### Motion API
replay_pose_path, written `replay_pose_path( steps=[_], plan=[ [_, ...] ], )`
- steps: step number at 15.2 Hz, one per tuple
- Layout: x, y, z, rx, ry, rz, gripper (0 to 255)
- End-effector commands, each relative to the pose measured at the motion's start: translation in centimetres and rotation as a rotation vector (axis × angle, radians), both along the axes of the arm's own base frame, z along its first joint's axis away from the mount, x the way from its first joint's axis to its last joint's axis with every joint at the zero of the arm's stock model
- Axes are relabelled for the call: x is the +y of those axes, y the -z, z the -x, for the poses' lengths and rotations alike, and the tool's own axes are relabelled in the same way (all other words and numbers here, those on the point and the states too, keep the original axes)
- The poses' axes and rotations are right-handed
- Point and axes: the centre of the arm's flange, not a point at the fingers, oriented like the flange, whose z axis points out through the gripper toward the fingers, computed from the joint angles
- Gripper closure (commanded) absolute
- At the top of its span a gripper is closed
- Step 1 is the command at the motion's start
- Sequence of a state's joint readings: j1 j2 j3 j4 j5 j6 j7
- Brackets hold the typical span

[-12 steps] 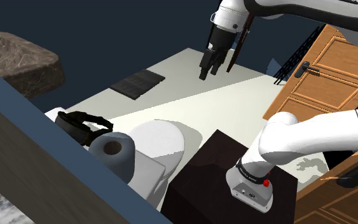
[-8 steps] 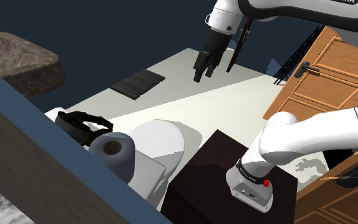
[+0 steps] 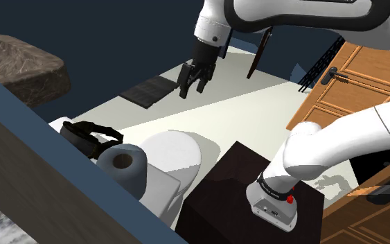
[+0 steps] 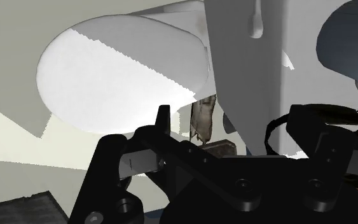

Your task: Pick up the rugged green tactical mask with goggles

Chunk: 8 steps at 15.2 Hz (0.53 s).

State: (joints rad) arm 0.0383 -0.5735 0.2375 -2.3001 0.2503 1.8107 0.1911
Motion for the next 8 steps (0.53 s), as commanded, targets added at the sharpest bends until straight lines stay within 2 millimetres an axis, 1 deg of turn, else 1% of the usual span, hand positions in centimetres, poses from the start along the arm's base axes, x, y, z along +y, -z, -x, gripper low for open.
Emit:
replay_pose_path(
  steps=[1, 8],
  plan=[
    [2.3, 0.6, -1.1, -0.004, 0.003, -0.013, 0],
    [9.6, 2.6, -5.1, -0.016, 0.010, -0.055, 0]
  ],
)
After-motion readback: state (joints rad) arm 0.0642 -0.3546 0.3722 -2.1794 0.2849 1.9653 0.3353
